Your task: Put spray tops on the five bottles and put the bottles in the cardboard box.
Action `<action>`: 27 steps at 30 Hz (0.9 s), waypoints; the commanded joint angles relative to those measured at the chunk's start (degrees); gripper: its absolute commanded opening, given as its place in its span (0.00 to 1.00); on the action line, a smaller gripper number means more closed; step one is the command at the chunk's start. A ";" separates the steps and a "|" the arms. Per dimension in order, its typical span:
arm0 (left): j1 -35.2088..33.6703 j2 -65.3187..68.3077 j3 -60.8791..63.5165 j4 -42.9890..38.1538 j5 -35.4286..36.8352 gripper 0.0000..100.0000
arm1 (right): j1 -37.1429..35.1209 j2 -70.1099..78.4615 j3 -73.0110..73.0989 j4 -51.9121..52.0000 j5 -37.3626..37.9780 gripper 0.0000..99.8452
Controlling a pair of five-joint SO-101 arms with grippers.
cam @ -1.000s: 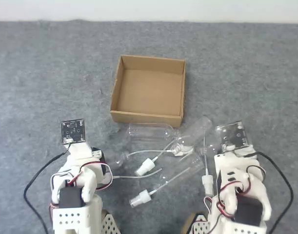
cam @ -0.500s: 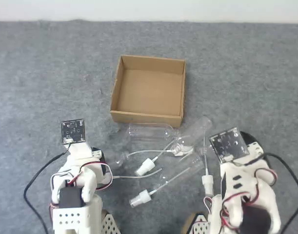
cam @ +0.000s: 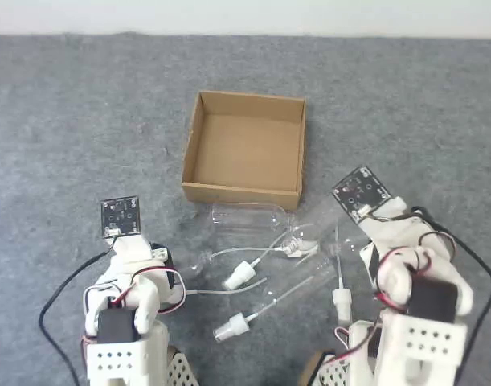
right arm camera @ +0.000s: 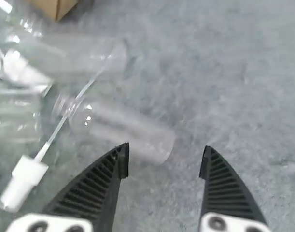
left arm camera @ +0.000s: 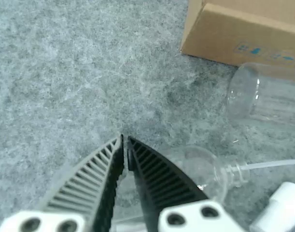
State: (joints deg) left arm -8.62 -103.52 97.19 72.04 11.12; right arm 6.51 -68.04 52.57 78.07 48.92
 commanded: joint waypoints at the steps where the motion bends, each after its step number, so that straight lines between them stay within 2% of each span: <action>1: -0.18 -0.79 -0.66 0.26 -0.18 0.01 | -0.13 3.82 -3.60 0.31 3.34 0.21; 7: -0.18 -0.79 -0.66 0.26 -0.18 0.01 | -5.14 9.71 -3.60 0.40 4.04 0.31; 16: -0.18 -0.79 -0.66 0.26 -0.18 0.01 | -13.58 22.20 -3.87 -1.36 4.40 0.32; 27: -0.18 -0.79 -0.66 0.26 -0.18 0.01 | -13.76 35.38 -3.96 -5.58 14.15 0.32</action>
State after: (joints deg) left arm -8.62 -103.52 97.19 72.04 11.12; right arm -6.86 -34.81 52.57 73.67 60.70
